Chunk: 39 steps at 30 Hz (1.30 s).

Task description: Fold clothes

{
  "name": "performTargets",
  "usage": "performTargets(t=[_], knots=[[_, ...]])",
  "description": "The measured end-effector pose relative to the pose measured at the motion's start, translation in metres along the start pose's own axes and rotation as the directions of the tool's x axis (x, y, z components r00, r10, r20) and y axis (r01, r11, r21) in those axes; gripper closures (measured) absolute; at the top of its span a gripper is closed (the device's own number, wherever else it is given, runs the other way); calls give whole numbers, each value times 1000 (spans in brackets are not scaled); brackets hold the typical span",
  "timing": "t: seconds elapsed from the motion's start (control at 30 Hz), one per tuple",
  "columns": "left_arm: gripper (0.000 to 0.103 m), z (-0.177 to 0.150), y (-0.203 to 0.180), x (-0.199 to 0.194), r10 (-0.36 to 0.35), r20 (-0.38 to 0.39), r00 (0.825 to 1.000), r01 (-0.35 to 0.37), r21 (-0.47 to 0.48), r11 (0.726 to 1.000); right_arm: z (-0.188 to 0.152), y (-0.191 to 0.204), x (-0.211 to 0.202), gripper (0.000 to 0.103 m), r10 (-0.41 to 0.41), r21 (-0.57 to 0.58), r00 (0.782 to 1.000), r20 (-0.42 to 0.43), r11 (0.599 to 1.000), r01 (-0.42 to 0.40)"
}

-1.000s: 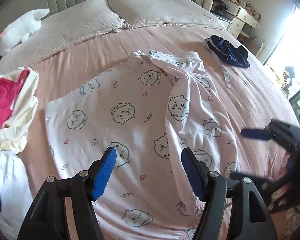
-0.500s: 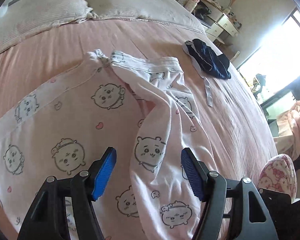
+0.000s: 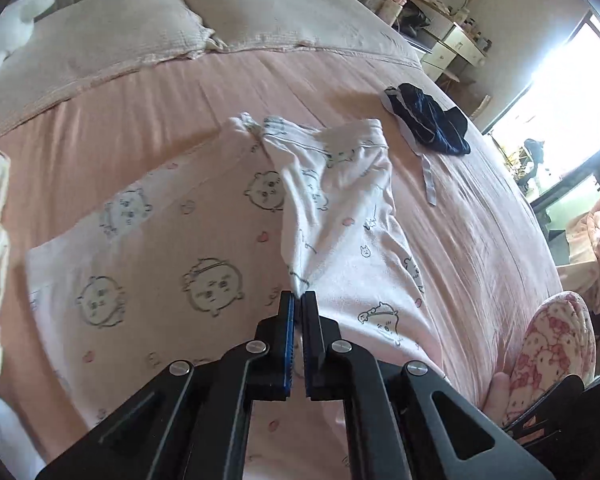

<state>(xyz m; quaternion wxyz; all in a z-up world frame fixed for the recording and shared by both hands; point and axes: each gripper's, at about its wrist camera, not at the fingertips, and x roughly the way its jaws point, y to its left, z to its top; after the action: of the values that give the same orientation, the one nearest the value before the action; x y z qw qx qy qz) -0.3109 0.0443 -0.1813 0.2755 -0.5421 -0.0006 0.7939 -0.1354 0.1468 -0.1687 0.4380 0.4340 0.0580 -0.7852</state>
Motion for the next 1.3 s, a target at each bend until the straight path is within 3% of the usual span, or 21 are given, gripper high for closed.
performTargets(t=[0.1, 0.2, 0.27, 0.3, 0.33, 0.37, 0.4, 0.43, 0.53, 0.57, 0.63, 0.67, 0.7, 0.73, 0.77, 0.87, 1.0, 1.07, 1.1, 1.13, 1.3], knots=[[100, -18, 20, -23, 23, -27, 999, -24, -21, 999, 8, 19, -3, 98, 50, -26, 998, 45, 998, -49], [100, -35, 40, -20, -10, -68, 998, 5, -79, 997, -1, 22, 11, 97, -87, -36, 996, 2, 996, 87], [99, -31, 50, -9, -38, -50, 998, 32, -128, 991, -10, 14, 17, 95, -141, -12, 989, -35, 990, 141], [98, -26, 54, -3, -58, -33, 998, 52, -150, 987, -12, 11, 18, 82, -192, -11, 981, -39, 981, 191], [96, -18, 54, 5, -88, -19, 996, 84, -164, 983, -14, 12, 16, 57, -250, -25, 968, -25, 968, 250], [95, -8, 53, 15, -124, -8, 992, 121, -172, 978, -16, 12, 11, 43, -293, -43, 956, 2, 955, 293], [90, 2, 52, 25, -160, 2, 987, 157, -180, 971, -16, 13, 10, 21, -321, -56, 947, 19, 945, 321], [84, 12, 49, 35, -178, 6, 984, 176, -177, 968, -17, 13, 15, 20, -335, -67, 942, 15, 940, 336], [63, 35, 29, 66, -189, -33, 981, 185, -113, 976, -21, 5, 41, 20, -355, -93, 933, -59, 932, 349], [61, 37, 22, 73, -212, -48, 976, 207, -100, 973, -23, -2, 46, 23, -351, -93, 932, -94, 935, 343], [60, 38, 9, 80, -242, -57, 969, 240, -51, 970, -26, -14, 50, 70, -293, -51, 945, -142, 956, 289], [60, 37, 2, 80, -220, -54, 974, 220, -4, 975, -26, -19, 48, 73, -253, -20, 957, -143, 967, 253], [71, 35, -3, 81, -199, -57, 978, 201, 36, 979, -24, -23, 46, 79, -221, 3, 966, -136, 975, 224], [98, 32, -7, 83, -177, -66, 982, 182, 67, 981, -20, -28, 45, 89, -195, 31, 972, -131, 979, 201], [99, 30, -8, 82, -161, -64, 985, 166, 82, 983, -17, -37, 44, 96, -169, 71, 977, -129, 981, 179], [99, 26, -6, 74, -129, -28, 991, 131, 78, 988, -9, -62, 39, 99, -111, 177, 988, -109, 976, 129], [99, 21, -1, 62, -110, -14, 994, 110, 74, 991, -1, -85, 30, 98, -141, 245, 986, -85, 956, 158], [99, 18, 0, 60, -87, -11, 996, 88, 80, 993, 3, -96, 26, 79, -157, 279, 985, -74, 945, 171], [99, 17, 0, 59, -78, -4, 997, 78, 80, 994, 5, -102, 23, 45, -165, 296, 984, -69, 938, 178], [99, 16, 1, 58, -75, 5, 997, 75, 72, 995, 7, -107, 21, 18, -173, 313, 983, -64, 932, 184], [99, 14, 4, 55, -83, 24, 996, 82, 49, 995, 12, -122, 17, 17, -203, 352, 977, -63, 912, 212]])
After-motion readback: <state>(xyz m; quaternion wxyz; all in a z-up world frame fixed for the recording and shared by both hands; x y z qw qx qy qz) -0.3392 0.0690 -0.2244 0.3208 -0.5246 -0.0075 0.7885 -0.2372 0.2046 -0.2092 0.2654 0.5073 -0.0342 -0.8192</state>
